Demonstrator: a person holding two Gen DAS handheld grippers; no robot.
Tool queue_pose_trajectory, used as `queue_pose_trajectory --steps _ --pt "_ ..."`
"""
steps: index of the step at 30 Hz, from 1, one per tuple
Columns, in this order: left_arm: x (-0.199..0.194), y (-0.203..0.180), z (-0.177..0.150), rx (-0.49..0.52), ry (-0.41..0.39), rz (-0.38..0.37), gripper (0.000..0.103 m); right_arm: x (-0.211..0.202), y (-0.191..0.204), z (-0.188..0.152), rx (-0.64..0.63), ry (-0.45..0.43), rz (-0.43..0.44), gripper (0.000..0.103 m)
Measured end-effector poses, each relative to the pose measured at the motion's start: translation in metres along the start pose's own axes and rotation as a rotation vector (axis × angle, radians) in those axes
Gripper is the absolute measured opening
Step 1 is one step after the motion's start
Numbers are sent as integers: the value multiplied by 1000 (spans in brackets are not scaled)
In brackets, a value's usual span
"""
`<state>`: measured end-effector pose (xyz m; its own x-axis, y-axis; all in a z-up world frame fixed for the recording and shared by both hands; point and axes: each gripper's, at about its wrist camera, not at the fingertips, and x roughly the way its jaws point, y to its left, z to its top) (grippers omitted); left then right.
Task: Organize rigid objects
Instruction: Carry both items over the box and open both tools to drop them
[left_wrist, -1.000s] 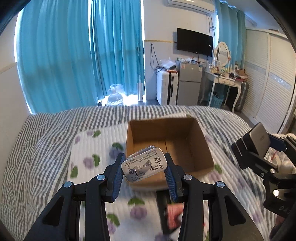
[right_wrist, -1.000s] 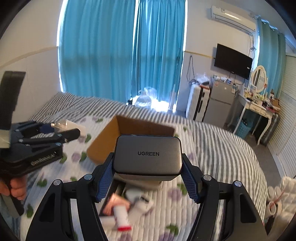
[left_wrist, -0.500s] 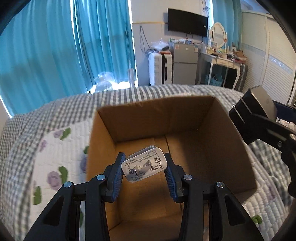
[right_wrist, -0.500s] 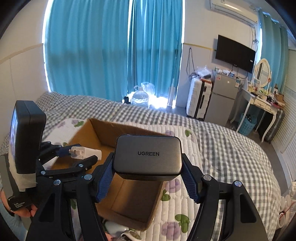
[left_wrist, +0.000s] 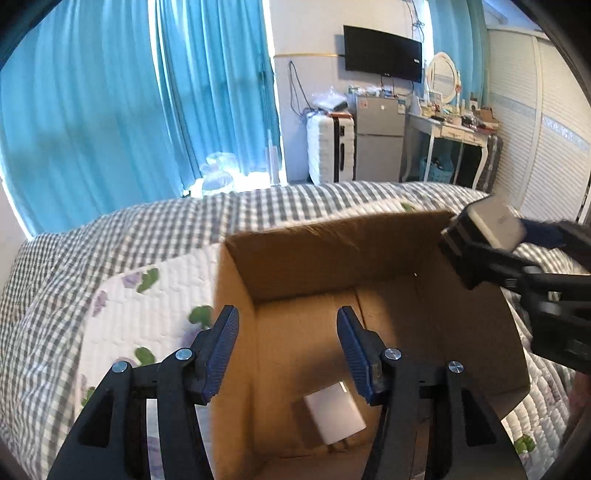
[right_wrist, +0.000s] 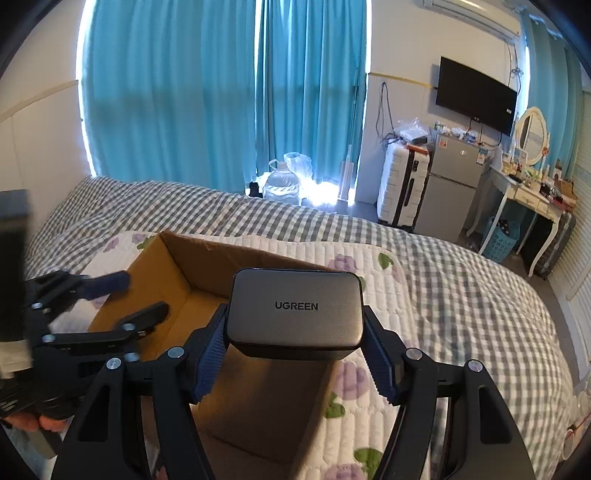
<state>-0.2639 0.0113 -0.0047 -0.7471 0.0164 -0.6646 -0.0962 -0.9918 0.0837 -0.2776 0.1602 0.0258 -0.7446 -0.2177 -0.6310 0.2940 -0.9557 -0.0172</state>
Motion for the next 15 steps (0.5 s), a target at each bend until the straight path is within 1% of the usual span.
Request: queue_pose_trajectory --steps 1,5,6,7,8,9,10,13,15 --pt "-2 4 1 -6 -2 6 58 10 -2 5 5 7 2 67" --pt "-9 19 0 -24 -17 16 58 35 2 5 18 21 2 67" --pt "-11 22 -1 -31 -18 15 58 38 3 4 27 26 6 67" --pt "-13 24 -2 -37 -18 15 58 37 4 4 33 11 1 69" --pt "-18 26 -3 -45 -20 12 58 32 5 4 32 -9 -16 78" --pt "-22 28 -4 -47 -21 8 59 27 6 5 29 -23 -27 83" --pt "-27 28 -4 -46 -21 9 63 19 6 6 25 -38 -37 85" --pt "-47 29 -4 -53 -41 25 72 -12 8 14 18 -54 -59 85" --pt "-71 29 -3 -67 -56 19 75 -43 8 20 14 -63 -73 85"
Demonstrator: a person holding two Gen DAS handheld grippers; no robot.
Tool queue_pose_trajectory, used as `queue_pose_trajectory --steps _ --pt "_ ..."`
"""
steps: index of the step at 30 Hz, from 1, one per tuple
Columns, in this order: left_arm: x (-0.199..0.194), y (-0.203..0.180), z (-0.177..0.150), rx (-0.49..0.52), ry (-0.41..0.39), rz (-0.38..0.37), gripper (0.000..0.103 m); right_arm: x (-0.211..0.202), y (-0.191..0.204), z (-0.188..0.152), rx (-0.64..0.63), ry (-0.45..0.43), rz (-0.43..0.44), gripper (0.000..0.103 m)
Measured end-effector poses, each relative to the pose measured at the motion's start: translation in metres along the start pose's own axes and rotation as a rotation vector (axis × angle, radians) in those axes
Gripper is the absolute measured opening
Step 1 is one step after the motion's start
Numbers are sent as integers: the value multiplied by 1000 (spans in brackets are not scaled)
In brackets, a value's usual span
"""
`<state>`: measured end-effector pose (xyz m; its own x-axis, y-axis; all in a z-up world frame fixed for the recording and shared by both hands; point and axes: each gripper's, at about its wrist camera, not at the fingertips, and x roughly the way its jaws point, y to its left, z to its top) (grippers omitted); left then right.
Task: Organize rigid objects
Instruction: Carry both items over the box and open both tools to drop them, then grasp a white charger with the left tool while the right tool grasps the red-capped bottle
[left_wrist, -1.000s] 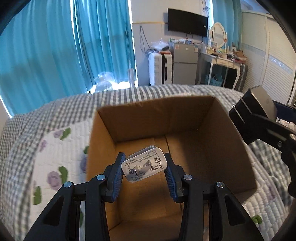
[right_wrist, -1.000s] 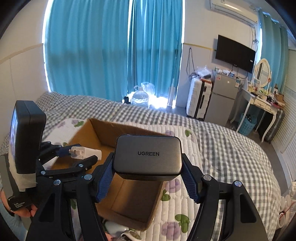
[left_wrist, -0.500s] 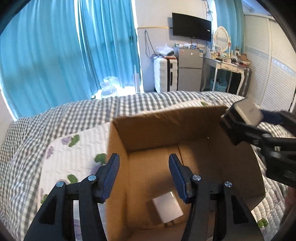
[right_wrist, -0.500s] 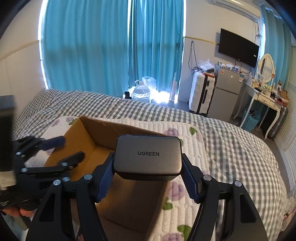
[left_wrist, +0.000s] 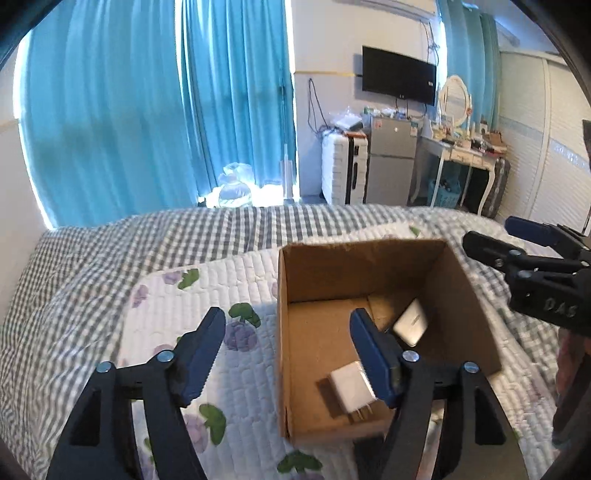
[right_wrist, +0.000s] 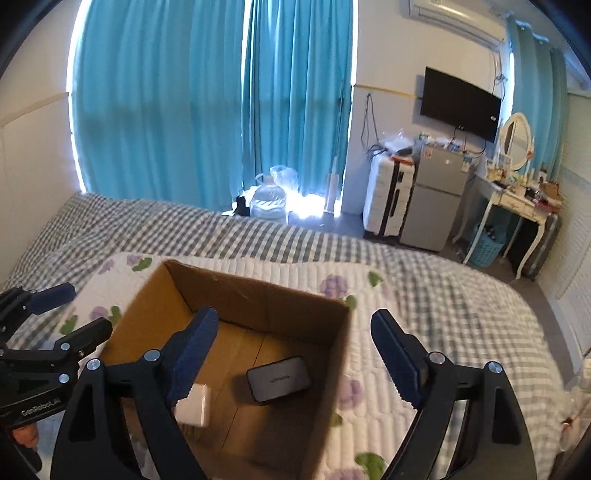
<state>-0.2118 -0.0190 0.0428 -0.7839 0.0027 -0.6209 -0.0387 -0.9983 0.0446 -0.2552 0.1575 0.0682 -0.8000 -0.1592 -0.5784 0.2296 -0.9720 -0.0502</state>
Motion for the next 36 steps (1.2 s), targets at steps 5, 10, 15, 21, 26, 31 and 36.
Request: queue_pose_trajectory --steps 5,10,15,21,26,31,36 --pt "-62 -5 9 -17 -45 6 86 -80 -3 18 -5 -17 -51 85" --pt "-138 -12 18 -25 -149 28 98 -155 -2 25 -16 -14 -93 87" --pt "-183 -18 9 -13 -183 23 103 -213 3 16 -35 13 -119 89" --pt "-190 -24 -36 -17 -133 4 103 -242 10 -34 -21 36 -75 92" --pt "-166 -28 -86 -16 -63 17 103 -221 11 -104 -5 84 -37 92" --pt "-121 -35 -131 -11 16 37 103 -178 16 -158 -23 136 -21 92" --pt "-74 -45 -164 -42 106 8 103 -118 15 -187 -16 228 2 92"
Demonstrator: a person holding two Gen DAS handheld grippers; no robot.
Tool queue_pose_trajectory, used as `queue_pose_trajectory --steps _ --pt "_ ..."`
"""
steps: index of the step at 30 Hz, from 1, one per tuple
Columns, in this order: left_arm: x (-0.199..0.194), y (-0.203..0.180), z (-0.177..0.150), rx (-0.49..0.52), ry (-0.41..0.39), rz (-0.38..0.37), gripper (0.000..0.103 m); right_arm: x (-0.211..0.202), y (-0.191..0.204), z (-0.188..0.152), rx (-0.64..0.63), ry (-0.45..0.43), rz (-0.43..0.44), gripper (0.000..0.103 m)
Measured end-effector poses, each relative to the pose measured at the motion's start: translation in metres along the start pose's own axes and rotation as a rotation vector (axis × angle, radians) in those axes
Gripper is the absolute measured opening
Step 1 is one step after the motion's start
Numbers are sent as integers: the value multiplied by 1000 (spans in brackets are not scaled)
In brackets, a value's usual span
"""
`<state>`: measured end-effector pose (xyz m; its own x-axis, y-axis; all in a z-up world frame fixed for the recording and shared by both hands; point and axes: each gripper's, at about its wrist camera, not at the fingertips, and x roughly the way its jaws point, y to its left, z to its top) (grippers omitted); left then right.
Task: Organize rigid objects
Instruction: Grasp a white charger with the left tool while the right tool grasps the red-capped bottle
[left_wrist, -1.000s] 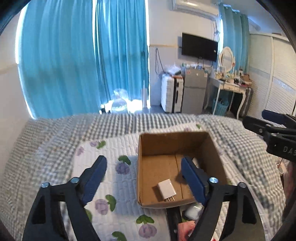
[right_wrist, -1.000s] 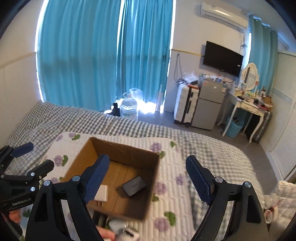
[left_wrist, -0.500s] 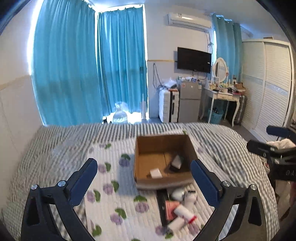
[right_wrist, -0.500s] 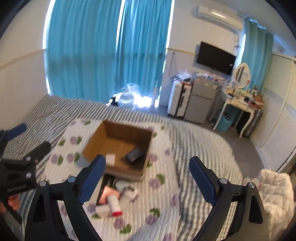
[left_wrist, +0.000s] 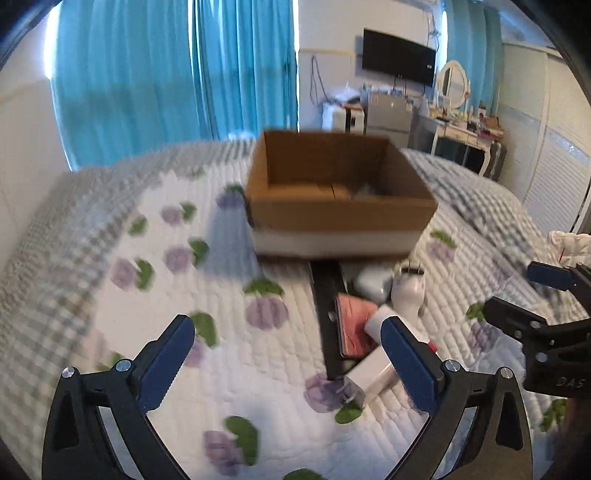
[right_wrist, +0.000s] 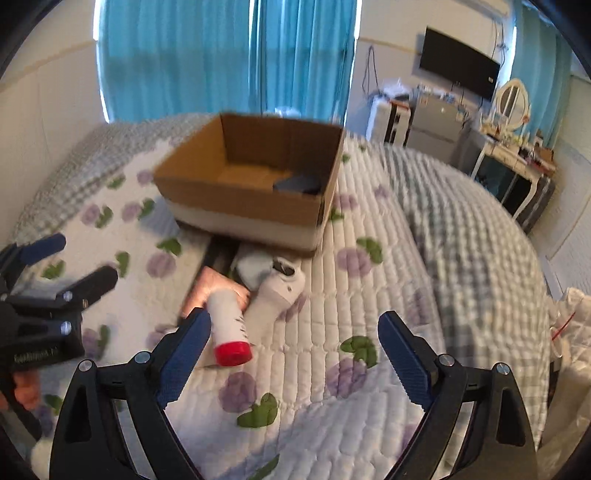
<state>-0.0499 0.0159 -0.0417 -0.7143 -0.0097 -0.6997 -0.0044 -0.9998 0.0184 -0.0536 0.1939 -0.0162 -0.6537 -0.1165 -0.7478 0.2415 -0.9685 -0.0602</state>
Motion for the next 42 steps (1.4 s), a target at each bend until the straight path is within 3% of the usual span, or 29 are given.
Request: queue_pose_trajectory --steps 6,14,15,18,20,22,25,33,38,42 --pt "41 -17 -30 17 69 -50 103 48 -18 -18 83 75 31 92" --pt "60 -48 -45 88 136 -173 99 63 -20 -23 108 137 20 92" --pt "63 -52 -47 100 152 -192 96 63 -19 -24 107 140 19 92" --pt "73 -61 -55 143 201 -186 70 63 -19 -25 110 138 5 92" --pt "71 -64 -58 166 190 -161 63 61 -20 -25 114 134 1 92" --pt "64 -60 -58 161 182 -183 47 61 -21 -26 116 130 -8 92" --pt "54 -50 -60 127 188 -236 37 60 -20 -28 113 124 -19 92" --pt "22 -18 -52 45 131 -228 29 52 -7 -28 62 76 0 92" --pt "18 5 -40 35 76 -65 28 59 14 -30 5 97 57 92" --pt "25 24 -37 -27 93 -64 28 70 36 -34 -52 136 88 92"
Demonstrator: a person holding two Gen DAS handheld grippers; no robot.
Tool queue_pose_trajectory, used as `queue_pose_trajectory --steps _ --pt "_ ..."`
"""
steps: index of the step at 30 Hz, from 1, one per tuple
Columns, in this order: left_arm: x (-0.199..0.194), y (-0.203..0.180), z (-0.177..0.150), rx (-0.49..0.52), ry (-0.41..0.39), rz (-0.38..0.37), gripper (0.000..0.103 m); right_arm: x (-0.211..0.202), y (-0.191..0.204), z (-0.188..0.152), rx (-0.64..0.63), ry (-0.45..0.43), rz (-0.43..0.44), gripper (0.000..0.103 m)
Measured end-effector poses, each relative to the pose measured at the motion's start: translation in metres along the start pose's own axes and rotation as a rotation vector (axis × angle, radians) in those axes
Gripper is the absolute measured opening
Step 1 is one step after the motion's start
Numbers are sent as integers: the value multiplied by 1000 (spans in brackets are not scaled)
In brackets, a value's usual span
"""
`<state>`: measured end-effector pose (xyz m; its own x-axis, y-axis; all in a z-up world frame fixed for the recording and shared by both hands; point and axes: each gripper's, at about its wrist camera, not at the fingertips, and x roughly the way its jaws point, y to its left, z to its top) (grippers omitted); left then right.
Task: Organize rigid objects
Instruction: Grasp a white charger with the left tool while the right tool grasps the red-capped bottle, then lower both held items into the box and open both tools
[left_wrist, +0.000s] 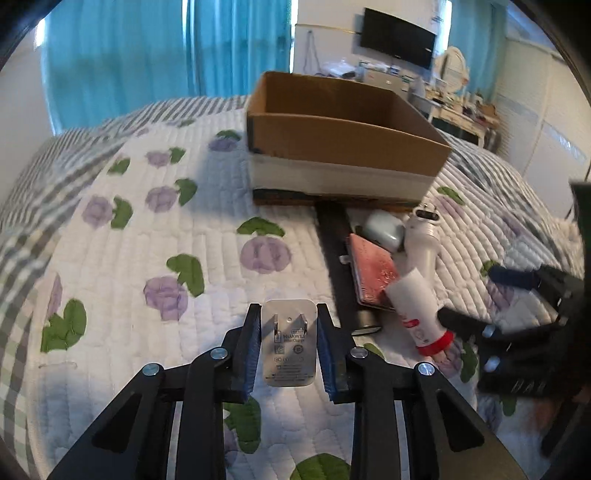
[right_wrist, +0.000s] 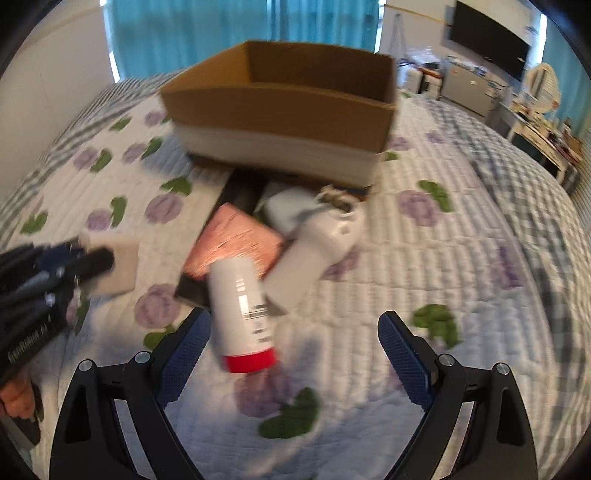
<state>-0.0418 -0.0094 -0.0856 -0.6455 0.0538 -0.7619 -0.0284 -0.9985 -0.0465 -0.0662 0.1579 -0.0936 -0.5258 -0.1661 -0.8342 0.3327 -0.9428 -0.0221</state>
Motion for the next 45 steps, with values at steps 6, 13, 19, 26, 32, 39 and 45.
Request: queue_pose_trajectory --steps 6,13,19,26,32,39,45 --pt "0 -4 -5 37 -5 17 28 28 29 -2 -66 62 -29 80" --pt "-6 -9 -6 47 -8 21 28 30 38 -9 -114 68 -65 39" --pt "-17 -14 -1 43 -15 27 28 6 38 -12 -108 6 -48 36" --pt "-48 -28 12 78 -62 40 28 -29 34 -1 -90 -50 -30 36" --pt "-75 -34 41 93 -113 42 28 -67 20 19 -68 -121 -26 36" --pt "-95 -43 90 123 -184 46 28 -113 1 62 -88 -233 -52 36" --pt "-88 -45 143 106 -224 22 28 -129 -18 112 -79 -331 -71 36"
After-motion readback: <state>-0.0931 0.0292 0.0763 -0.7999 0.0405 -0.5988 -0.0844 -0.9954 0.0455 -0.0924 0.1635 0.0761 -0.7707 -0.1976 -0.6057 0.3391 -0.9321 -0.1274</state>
